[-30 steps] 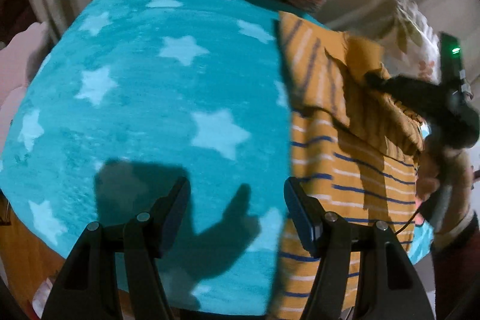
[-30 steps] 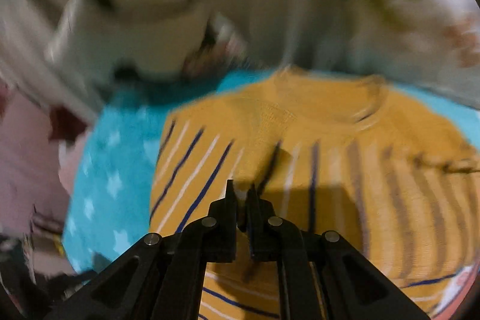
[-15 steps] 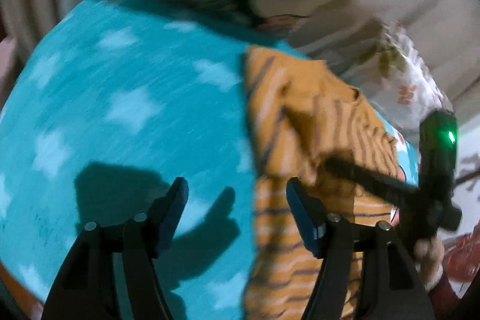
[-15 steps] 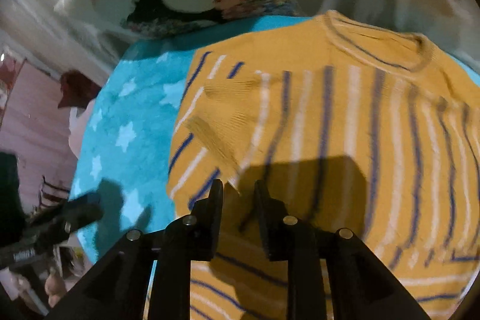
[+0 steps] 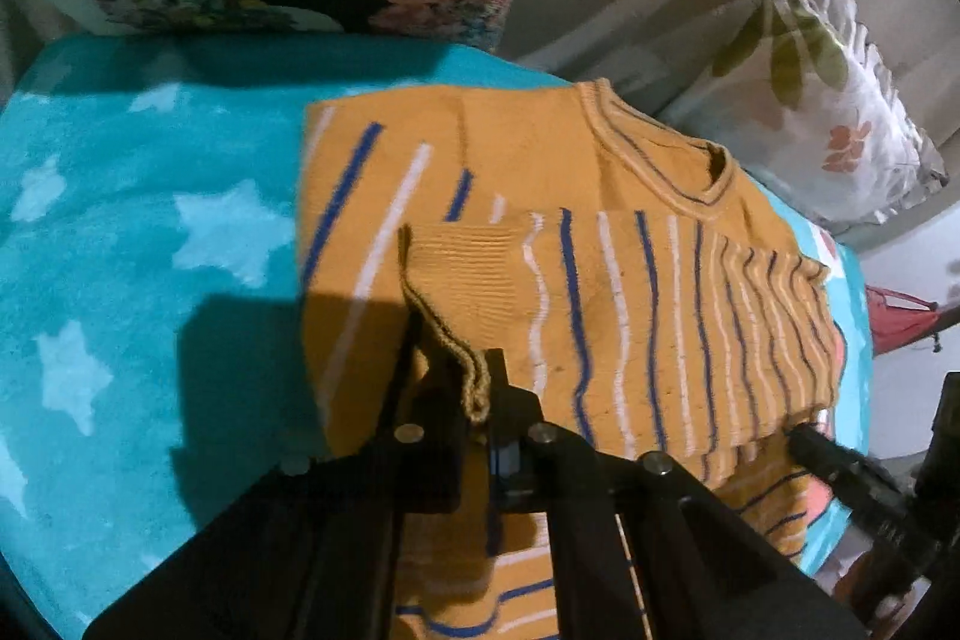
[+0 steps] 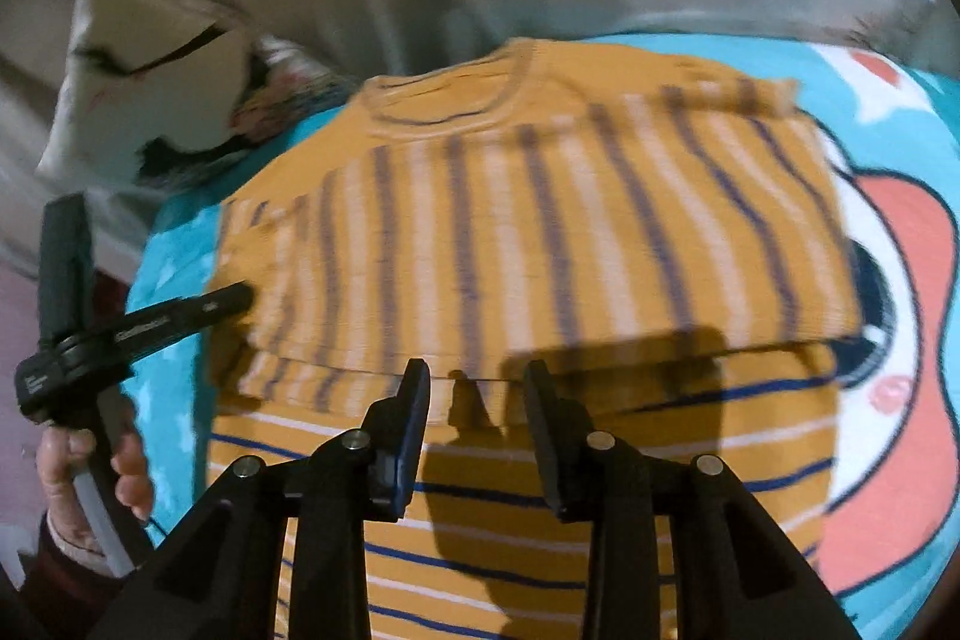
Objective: Fold small clothes
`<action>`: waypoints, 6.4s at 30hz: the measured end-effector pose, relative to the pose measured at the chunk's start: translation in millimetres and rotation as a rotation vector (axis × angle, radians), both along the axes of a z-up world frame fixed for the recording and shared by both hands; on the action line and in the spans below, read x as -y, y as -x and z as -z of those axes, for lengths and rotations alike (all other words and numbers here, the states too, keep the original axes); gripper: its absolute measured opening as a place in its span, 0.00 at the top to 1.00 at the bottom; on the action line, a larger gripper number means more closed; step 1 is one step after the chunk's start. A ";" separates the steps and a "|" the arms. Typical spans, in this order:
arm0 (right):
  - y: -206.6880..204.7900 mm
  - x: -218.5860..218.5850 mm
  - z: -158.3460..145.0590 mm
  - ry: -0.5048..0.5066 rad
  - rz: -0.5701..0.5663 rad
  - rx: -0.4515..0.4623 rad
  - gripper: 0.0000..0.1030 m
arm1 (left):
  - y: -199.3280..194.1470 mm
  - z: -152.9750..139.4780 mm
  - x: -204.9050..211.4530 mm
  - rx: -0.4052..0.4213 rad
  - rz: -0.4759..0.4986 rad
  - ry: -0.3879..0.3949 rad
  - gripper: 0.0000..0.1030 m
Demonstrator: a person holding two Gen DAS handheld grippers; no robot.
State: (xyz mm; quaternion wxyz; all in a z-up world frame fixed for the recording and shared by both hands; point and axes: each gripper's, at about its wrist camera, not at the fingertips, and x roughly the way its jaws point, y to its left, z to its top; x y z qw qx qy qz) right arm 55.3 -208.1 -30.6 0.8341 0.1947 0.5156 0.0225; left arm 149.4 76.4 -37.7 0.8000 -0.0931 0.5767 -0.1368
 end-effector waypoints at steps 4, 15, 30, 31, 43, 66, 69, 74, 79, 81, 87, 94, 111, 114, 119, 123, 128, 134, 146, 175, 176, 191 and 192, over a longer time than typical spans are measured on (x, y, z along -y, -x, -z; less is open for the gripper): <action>5.1 28.0 3.4 0.005 0.077 -0.005 0.66 | 4.2 -1.5 -13.3 -0.004 -0.033 0.015 0.95; 43.5 59.1 2.0 -0.014 0.193 -0.054 0.65 | 33.8 -10.9 -60.3 -0.006 -0.024 0.115 0.66; 3.6 -244.0 1.1 0.044 -0.546 -0.028 0.66 | 125.7 4.8 -188.5 -0.074 -0.260 0.054 0.59; -2.4 -257.6 10.8 0.138 -0.549 -0.047 0.66 | 131.2 3.8 -193.2 -0.071 -0.271 0.051 0.59; -20.7 -271.7 42.0 0.406 -0.494 -0.089 0.95 | 157.6 5.6 -226.1 -0.064 -0.342 0.091 0.54; -16.6 -169.6 15.3 -0.147 -0.471 -0.173 0.88 | 192.0 19.2 -130.8 -0.092 -0.239 0.157 0.46; 16.7 -124.0 10.6 -0.079 -0.473 -0.184 0.84 | 198.5 16.8 -102.4 -0.059 -0.195 0.105 0.45; 75.9 -48.8 28.4 0.021 -0.421 -0.250 0.76 | 211.3 17.9 -70.1 -0.042 -0.158 0.088 0.45; 143.0 22.1 46.6 -0.042 -0.295 -0.290 0.76 | 242.5 18.6 -48.9 -0.057 -0.124 0.046 0.58; 168.1 44.3 47.4 -0.100 -0.256 -0.273 0.76 | 257.9 18.3 -47.6 -0.061 -0.133 0.053 0.58; 218.0 73.8 49.3 -0.236 -0.221 -0.203 0.61 | 284.5 17.9 -49.8 -0.049 -0.184 0.106 0.41; 223.8 66.0 53.7 -0.261 -0.222 -0.154 0.53 | 290.9 20.2 -30.7 -0.041 -0.165 0.068 0.26; 246.6 68.3 89.8 -0.365 -0.253 -0.222 0.52 | 302.7 43.6 -46.1 -0.137 -0.227 0.288 0.24; 239.6 64.6 97.2 -0.392 -0.258 -0.229 0.52 | 301.4 46.7 -40.8 -0.168 -0.215 0.278 0.28; 237.0 52.6 100.5 -0.419 -0.299 -0.233 0.89 | 309.3 42.7 -39.7 -0.191 -0.219 0.262 0.91; 246.6 56.6 85.1 -0.454 -0.300 -0.205 0.90 | 325.4 15.9 -44.2 -0.137 -0.238 0.217 0.92; 258.1 65.8 59.2 -0.492 -0.317 -0.139 0.90 | 326.7 -7.6 -46.3 -0.095 -0.241 0.239 0.92; 242.6 52.7 44.1 -0.537 -0.321 -0.073 0.90 | 312.0 -35.1 -41.0 -0.049 -0.242 0.256 0.92; 153.9 75.4 -22.9 -0.548 -0.219 0.112 0.90 | 191.7 -81.9 -27.7 0.092 -0.184 0.254 0.92; -96.3 136.5 80.3 -0.855 0.280 -0.038 0.62 | -47.5 0.1 6.0 -0.040 -0.151 0.317 0.62; -97.4 140.2 84.4 -0.900 0.299 -0.032 0.54 | -48.3 0.8 2.3 -0.044 -0.169 0.349 0.60; -85.9 187.3 45.6 -0.782 0.388 0.067 0.44 | -36.2 -29.0 -24.0 0.026 -0.260 0.306 0.43; -81.4 184.1 40.3 -0.761 0.362 0.068 0.44 | -32.6 -33.2 -24.0 0.041 -0.248 0.291 0.43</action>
